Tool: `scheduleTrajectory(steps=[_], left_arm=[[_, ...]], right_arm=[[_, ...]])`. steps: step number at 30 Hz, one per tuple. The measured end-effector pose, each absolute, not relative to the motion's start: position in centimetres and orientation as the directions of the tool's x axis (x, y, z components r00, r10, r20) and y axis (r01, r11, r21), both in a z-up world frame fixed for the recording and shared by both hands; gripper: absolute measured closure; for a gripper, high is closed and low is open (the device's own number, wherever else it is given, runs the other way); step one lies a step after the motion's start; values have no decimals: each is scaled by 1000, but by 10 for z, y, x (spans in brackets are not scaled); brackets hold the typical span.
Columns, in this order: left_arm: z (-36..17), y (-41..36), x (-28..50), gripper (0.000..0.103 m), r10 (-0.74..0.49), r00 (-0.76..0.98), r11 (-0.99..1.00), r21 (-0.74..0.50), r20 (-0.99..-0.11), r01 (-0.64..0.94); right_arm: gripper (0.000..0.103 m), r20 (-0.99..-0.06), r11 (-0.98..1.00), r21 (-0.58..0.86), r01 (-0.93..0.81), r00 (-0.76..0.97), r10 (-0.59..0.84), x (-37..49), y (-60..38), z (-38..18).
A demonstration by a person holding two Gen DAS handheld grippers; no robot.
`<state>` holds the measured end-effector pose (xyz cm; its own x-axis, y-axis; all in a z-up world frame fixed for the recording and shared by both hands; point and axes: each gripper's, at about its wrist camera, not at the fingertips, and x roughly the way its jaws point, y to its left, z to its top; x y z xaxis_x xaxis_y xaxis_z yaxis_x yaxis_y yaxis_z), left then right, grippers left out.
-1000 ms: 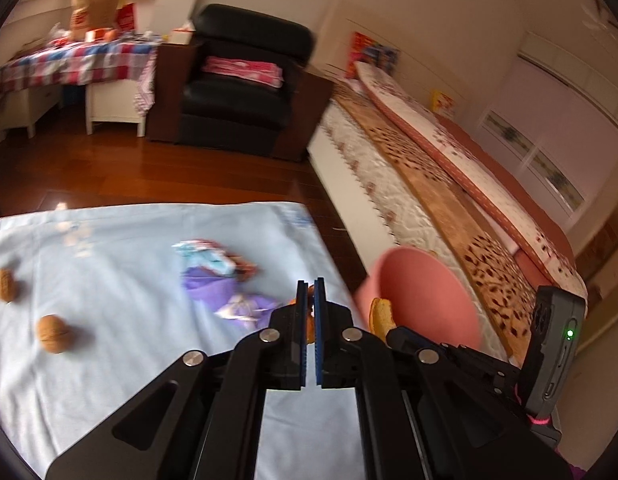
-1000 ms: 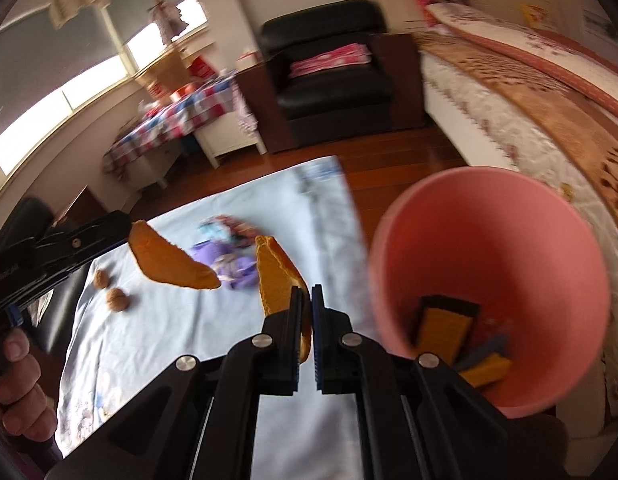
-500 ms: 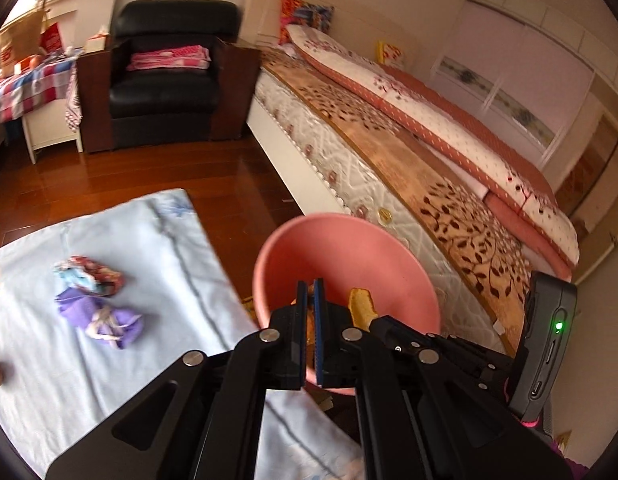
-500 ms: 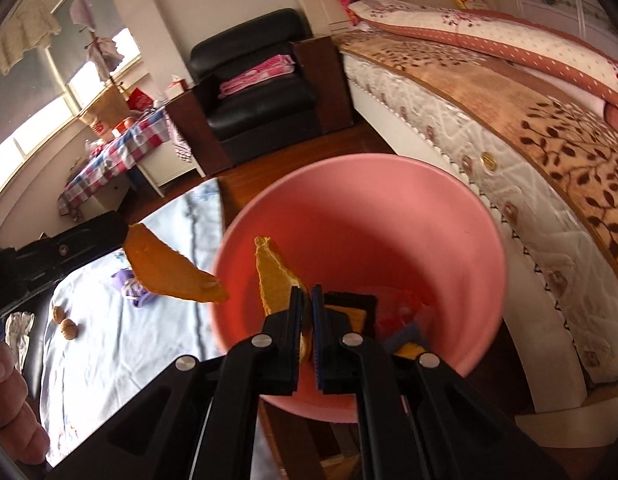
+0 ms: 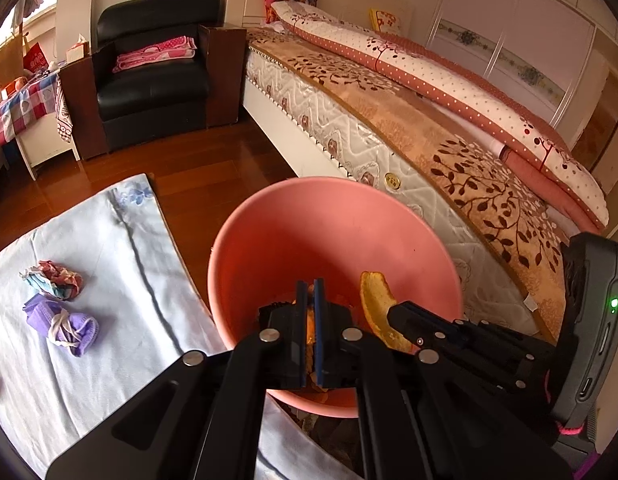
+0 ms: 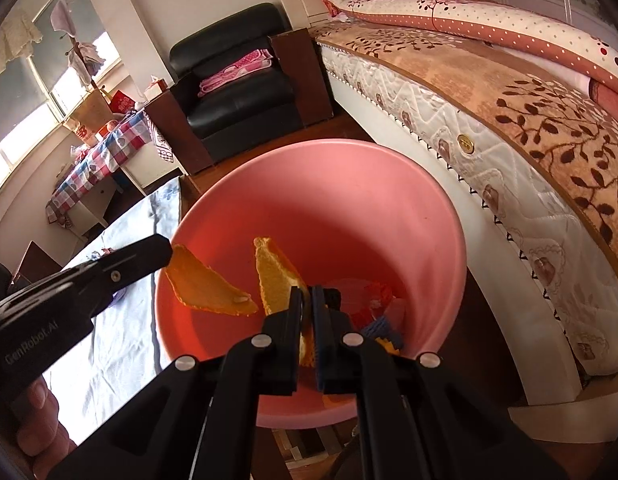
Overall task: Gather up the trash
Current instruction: 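Carry the peel pieces in both tools into the basin and open both tools, then withdraw both open tools from the basin back over the table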
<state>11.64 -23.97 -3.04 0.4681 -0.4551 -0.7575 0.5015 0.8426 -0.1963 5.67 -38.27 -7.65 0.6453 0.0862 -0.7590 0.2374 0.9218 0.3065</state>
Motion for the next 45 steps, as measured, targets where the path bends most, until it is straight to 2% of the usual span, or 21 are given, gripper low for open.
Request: scheduleTrajectory(steps=[3, 5, 7, 9, 14, 16, 18, 26, 45], left_arm=[[-33, -243, 117, 101, -438, 474, 849, -178, -764, 497], [-34, -244, 118, 97, -430, 473, 851, -170, -769, 497], [-34, -244, 118, 71, -429, 475, 852, -169, -768, 496], [-32, -243, 117, 63, -432, 482, 853, -172, -762, 493], [-28, -244, 114, 63, -429, 499, 852, -155, -753, 500], [-25, -244, 111, 63, -425, 513, 853, -141, -746, 502], [-23, -244, 109, 63, -422, 524, 855, -132, -740, 502], [-13, -239, 100, 63, -417, 555, 862, -119, -720, 492], [15, -201, 72, 63, -395, 623, 893, -123, -675, 433]], right_arm=[[97, -761, 920, 309, 241, 642, 87, 58, -386, -79], [97, -762, 919, 311, 243, 641, 88, 59, -387, -81], [97, -764, 919, 309, 245, 640, 87, 60, -387, -82], [97, -763, 919, 310, 244, 640, 87, 60, -385, -82], [95, -763, 918, 307, 250, 642, 80, 59, -385, -81], [88, -758, 918, 307, 252, 648, 76, 58, -385, -80], [74, -755, 916, 306, 258, 652, 69, 58, -386, -79], [71, -739, 916, 306, 259, 671, 57, 50, -384, -71], [70, -714, 934, 300, 195, 695, 84, 33, -348, -47]])
